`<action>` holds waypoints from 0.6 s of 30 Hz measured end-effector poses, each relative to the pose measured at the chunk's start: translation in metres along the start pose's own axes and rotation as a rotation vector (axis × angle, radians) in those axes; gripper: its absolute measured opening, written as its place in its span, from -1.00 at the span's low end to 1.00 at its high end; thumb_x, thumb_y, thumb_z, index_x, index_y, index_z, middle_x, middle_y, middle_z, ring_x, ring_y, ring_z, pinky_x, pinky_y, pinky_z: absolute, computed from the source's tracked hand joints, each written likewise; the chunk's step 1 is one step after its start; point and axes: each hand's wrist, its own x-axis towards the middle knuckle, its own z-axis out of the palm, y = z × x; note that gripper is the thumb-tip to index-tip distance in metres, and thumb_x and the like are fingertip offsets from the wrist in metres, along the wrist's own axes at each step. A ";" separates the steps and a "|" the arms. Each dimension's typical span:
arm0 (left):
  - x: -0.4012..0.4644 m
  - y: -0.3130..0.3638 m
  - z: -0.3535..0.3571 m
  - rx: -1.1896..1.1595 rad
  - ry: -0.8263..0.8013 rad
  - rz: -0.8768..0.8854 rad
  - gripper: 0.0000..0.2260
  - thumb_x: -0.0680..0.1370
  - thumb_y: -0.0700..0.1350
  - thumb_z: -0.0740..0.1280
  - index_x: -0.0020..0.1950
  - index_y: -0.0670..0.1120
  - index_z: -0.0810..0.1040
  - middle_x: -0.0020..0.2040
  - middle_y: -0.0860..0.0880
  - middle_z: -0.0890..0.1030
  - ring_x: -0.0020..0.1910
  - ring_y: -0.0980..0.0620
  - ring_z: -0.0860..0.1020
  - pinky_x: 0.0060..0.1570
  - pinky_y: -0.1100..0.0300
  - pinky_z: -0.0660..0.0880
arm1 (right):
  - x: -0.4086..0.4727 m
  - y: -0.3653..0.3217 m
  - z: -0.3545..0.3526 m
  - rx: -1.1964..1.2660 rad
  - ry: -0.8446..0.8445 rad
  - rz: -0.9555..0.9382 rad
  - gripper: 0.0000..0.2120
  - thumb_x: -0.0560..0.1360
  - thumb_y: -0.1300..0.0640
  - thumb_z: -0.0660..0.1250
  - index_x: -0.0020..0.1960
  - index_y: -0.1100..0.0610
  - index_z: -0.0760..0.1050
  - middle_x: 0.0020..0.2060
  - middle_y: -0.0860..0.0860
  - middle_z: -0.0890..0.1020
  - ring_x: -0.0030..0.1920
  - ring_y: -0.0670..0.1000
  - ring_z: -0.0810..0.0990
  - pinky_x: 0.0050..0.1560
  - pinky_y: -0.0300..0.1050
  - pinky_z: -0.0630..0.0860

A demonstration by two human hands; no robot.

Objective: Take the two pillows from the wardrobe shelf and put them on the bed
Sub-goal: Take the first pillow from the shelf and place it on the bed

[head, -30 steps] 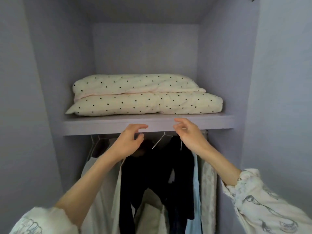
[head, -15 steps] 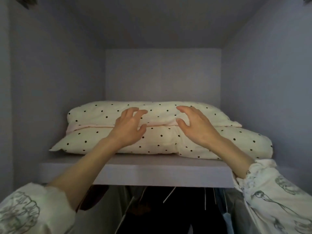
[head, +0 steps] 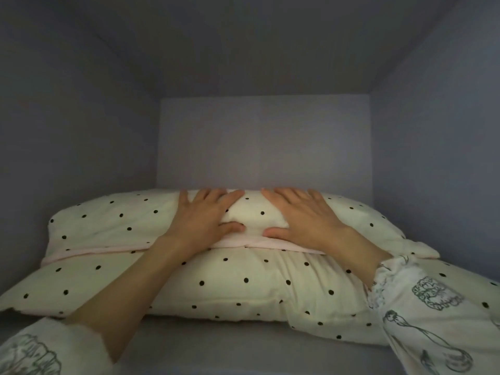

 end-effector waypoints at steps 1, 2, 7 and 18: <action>0.004 -0.001 -0.001 0.011 0.045 0.005 -0.40 0.46 0.32 0.13 0.46 0.18 0.13 0.40 0.05 0.33 0.36 -0.03 0.29 0.33 -0.19 0.13 | 0.006 0.001 0.001 -0.042 0.036 -0.003 -0.26 0.45 -0.30 0.15 0.49 -0.02 -0.04 0.41 0.00 0.26 0.37 0.07 0.26 0.29 0.12 0.22; 0.006 -0.002 -0.002 0.014 0.083 0.012 -0.42 0.47 0.30 0.11 0.46 0.16 0.15 0.38 0.05 0.36 0.33 -0.04 0.33 0.30 -0.14 0.18 | 0.011 0.001 0.003 -0.090 0.073 -0.009 -0.29 0.46 -0.28 0.14 0.48 0.01 0.00 0.36 0.02 0.32 0.31 0.10 0.34 0.22 0.09 0.30; 0.004 -0.017 -0.004 -0.086 -0.003 0.118 -0.26 0.39 0.34 0.21 0.48 0.16 0.02 0.40 0.06 0.28 0.33 -0.03 0.29 0.32 -0.14 0.17 | 0.026 -0.005 0.008 -0.219 0.181 -0.006 -0.51 0.57 -0.12 0.03 0.40 0.12 0.13 0.17 0.09 0.46 0.07 0.18 0.48 -0.01 0.05 0.38; 0.004 -0.005 0.011 0.125 0.110 0.036 -0.41 0.46 0.03 0.31 0.44 0.10 0.17 0.23 -0.06 0.37 0.19 -0.09 0.35 0.16 -0.06 0.27 | 0.016 -0.004 0.004 -0.086 0.026 -0.024 -0.27 0.38 -0.19 0.30 0.43 -0.12 0.02 0.29 -0.02 0.32 0.29 0.11 0.33 0.23 0.20 0.26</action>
